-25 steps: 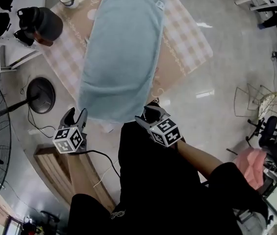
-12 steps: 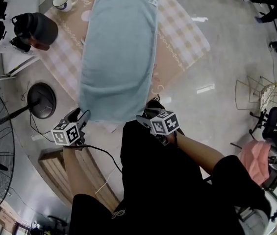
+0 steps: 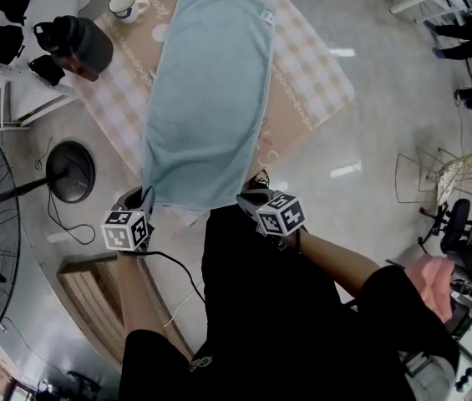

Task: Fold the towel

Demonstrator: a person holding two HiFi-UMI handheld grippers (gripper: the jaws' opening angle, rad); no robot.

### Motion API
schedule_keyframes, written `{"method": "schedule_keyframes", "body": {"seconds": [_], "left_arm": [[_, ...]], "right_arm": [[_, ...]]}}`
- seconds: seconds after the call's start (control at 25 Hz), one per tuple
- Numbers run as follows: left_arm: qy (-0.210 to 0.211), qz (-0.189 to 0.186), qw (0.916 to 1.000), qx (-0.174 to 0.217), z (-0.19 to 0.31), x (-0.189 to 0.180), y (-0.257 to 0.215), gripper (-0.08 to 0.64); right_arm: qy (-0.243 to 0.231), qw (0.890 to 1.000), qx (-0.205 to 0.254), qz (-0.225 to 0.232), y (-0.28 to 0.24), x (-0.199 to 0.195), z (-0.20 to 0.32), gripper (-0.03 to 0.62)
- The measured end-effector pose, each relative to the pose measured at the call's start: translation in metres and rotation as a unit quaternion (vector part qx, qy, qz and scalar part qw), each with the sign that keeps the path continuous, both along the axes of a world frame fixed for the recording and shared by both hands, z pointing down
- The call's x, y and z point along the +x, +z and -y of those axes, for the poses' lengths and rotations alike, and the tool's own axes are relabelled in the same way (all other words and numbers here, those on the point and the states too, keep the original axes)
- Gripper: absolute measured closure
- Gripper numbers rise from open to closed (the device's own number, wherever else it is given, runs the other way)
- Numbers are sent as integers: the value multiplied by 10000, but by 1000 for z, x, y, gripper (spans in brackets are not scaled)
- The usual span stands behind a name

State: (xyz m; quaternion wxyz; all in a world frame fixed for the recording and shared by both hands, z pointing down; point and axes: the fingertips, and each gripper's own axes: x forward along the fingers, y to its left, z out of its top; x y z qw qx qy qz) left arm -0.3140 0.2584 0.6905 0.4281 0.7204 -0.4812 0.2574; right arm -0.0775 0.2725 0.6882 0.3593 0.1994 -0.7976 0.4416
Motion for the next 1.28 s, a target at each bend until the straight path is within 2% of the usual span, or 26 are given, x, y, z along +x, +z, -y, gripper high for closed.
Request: {"method": "schedule_keyframes", "body": {"seconds": [0.08,0.16,0.36,0.68,0.88,0.96,1.28], "left_arm": [[15,118,9999,9,0,1,-4,509],[-64,75,9999,80,2,2,-14,509],[-319,63,9979,562,26,-3,-51,509],[-444,-647,9911,1076,65,18,-101,509],[-676,-1492,9783,1270,89,25,-128,509],[-651,-1630,9752,1345,97,25,-137,509],[-595,-1220,9803,1433,127,27,-143,509]], "right_arm": [[-76,10000,62,17,-6,-3,0,581],[-156,9998,134,62,-15,-6,1,581],[-185,9984,456,262,-48,-14,19,581],[197,9943,717,770,-105,-14,55,581],[571,9908,759,969,-126,4,81,581],[727,9890,787,1016,-132,13,94,581],[1065,9822,1076,1112,-140,43,158,581]]}}
